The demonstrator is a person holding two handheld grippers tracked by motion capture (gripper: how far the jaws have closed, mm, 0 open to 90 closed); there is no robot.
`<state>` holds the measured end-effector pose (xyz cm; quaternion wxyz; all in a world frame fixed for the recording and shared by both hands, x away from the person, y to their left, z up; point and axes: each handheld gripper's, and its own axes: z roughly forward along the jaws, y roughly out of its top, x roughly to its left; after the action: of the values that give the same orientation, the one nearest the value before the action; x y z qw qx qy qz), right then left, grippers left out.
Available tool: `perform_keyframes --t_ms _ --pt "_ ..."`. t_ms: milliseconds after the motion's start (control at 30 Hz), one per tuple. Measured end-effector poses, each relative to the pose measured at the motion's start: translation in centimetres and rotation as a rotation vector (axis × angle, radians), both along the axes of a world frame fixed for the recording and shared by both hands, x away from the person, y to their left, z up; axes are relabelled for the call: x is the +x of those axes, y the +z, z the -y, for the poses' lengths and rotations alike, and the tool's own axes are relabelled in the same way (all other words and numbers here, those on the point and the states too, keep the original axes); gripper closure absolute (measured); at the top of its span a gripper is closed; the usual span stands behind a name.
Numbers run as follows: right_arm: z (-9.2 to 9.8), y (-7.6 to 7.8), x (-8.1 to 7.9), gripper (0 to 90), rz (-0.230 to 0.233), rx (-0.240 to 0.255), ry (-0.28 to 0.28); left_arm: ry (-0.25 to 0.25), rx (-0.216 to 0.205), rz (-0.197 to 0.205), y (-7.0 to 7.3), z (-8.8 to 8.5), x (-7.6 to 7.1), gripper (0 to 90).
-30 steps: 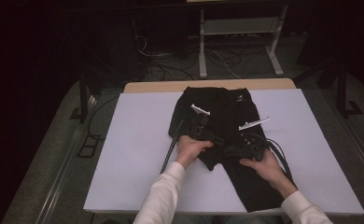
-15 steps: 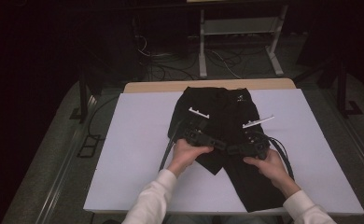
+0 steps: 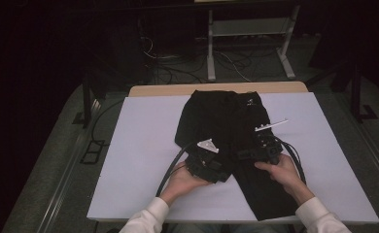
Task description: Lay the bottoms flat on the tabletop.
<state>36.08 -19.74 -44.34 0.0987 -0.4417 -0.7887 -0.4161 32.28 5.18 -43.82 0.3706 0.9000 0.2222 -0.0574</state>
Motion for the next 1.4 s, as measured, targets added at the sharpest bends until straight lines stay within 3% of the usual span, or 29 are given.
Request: perform_keyframes --t_ms 67,133,200,300,367,400,500,567,733,1067,1400 --pt "0.0 0.0 0.0 86.2 0.000 0.002 0.001 0.002 0.020 0.022 -0.5 0.3 -0.2 41.2" --pt "0.0 0.0 0.0 86.2 -0.003 0.004 0.003 -0.001 0.013 0.032 -0.7 0.6 -0.4 42.1" --pt "0.0 0.0 0.0 86.2 -0.006 0.007 0.003 0.012 0.030 0.066 -0.7 0.9 -0.6 44.2" --pt "0.1 0.0 0.1 86.2 -0.010 0.012 0.001 0.027 0.074 0.159 -0.8 1.4 -1.2 53.3" --pt "0.1 0.0 0.1 86.3 -0.011 0.019 0.000 0.035 0.101 0.244 -1.0 1.7 -1.9 62.7" --pt "0.2 0.1 0.0 86.3 -0.012 0.023 -0.001 0.027 0.100 0.251 -1.0 1.7 -2.0 67.6" --pt "0.3 0.2 0.1 86.3 -0.011 0.030 0.001 0.030 0.099 0.233 -0.9 1.8 -1.9 86.4" --pt "0.4 0.2 0.1 86.3 -0.013 0.033 -0.002 0.035 0.094 0.229 -1.0 1.8 -1.9 89.6" --pt "0.6 0.4 0.1 86.3 -0.015 0.046 0.000 0.060 0.054 0.157 -1.0 1.2 -1.5 90.0" --pt "1.4 0.8 -0.1 86.4 -0.019 0.059 0.001 0.033 0.068 0.094 0.6 -2.3 -2.3 90.0" --pt "-0.3 1.6 -2.3 86.4 -0.029 0.029 0.122 0.019 0.061 0.044 2.2 -6.8 -2.9 90.0"
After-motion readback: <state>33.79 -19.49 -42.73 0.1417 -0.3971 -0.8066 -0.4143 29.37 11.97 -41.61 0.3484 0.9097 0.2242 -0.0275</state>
